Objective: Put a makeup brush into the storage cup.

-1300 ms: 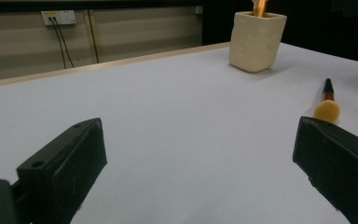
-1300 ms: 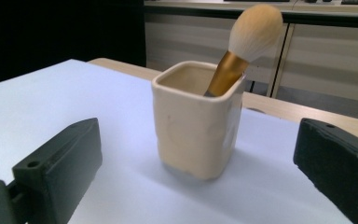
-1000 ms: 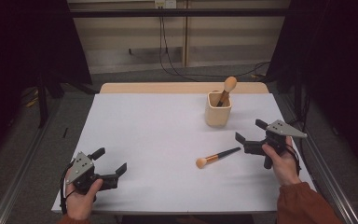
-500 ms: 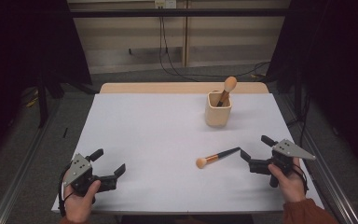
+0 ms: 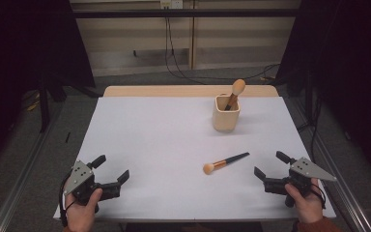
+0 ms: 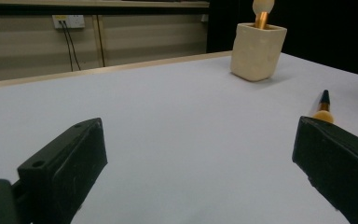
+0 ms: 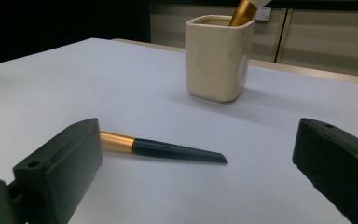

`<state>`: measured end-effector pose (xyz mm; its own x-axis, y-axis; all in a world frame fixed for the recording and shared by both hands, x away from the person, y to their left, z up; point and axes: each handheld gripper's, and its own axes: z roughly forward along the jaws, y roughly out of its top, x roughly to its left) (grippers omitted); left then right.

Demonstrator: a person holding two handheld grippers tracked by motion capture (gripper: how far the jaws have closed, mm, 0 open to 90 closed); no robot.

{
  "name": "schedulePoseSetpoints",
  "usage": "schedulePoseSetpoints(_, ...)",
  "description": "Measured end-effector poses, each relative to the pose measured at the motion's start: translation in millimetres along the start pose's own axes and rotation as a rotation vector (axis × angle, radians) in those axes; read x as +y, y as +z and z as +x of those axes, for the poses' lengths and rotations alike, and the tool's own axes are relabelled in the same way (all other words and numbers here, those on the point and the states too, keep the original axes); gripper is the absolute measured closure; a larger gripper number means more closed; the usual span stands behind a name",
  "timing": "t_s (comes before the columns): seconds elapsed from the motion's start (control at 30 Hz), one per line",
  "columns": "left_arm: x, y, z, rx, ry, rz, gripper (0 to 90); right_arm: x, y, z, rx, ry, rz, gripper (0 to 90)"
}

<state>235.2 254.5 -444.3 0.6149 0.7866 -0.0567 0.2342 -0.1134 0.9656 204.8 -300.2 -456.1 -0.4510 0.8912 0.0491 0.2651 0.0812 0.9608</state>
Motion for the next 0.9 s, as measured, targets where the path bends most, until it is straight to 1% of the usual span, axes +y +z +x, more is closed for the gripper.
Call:
schedulePoseSetpoints(0.1, -0.3, 0.1, 0.7, -0.001, 0.002, 0.003, 2.7, 0.3, 1.2, 0.8, 0.007, -0.01, 0.0, 1.1)
schedulePoseSetpoints(0.23, -1.7, 1.1, 1.9, -0.001, -0.009, 0.005, 2.7, 1.4, 2.6, 0.8, 0.01, -0.003, -0.001, 1.0)
schedulePoseSetpoints(0.3, -2.2, 1.1, 3.7, -0.001, -0.005, 0.009, 2.7, 2.2, 4.7, 1.3, 0.007, 0.01, -0.003, 0.9)
schedulePoseSetpoints(0.43, -2.9, 1.6, 4.4, -0.003, -0.013, 0.01, 2.7, 3.1, 7.9, 2.0, 0.016, -0.006, 0.004, 0.9)
schedulePoseSetpoints(0.5, -2.3, 1.3, 3.8, -0.003, -0.002, 0.016, 2.7, 3.5, 9.2, 2.8, 0.018, -0.006, 0.006, 0.8)
schedulePoseSetpoints(0.53, -2.3, 1.6, 3.2, -0.006, 0.003, 0.02, 2.7, 3.7, 9.5, 2.7, 0.019, -0.02, 0.011, 0.9)
schedulePoseSetpoints(0.57, -2.5, 1.9, 2.8, -0.008, -0.003, 0.023, 2.7, 4.0, 10.2, 3.5, 0.022, -0.022, 0.014, 0.9)
schedulePoseSetpoints(0.6, -2.6, 2.2, 3.0, -0.006, -0.007, 0.022, 2.7, 4.1, 11.1, 3.6, 0.027, -0.029, 0.021, 0.9)
schedulePoseSetpoints(0.7, -1.6, 1.8, 3.4, 0.002, 0.002, 0.019, 2.7, 5.9, 14.9, 4.4, 0.064, -0.024, 0.035, 0.8)
schedulePoseSetpoints(0.8, -1.9, 1.4, 2.6, 0.004, 0.006, 0.022, 2.7, 10.3, 19.9, 4.9, 0.083, -0.038, 0.034, 1.0)
schedulePoseSetpoints(0.83, -2.2, 1.4, 2.4, 0.007, -0.001, 0.023, 2.7, 12.2, 22.0, 5.4, 0.091, -0.04, 0.034, 1.5)
schedulePoseSetpoints(0.9, -2.4, 1.9, 2.1, 0.005, -0.001, 0.026, 2.7, 15.9, 27.1, 7.3, 0.118, -0.049, 0.037, 1.7)
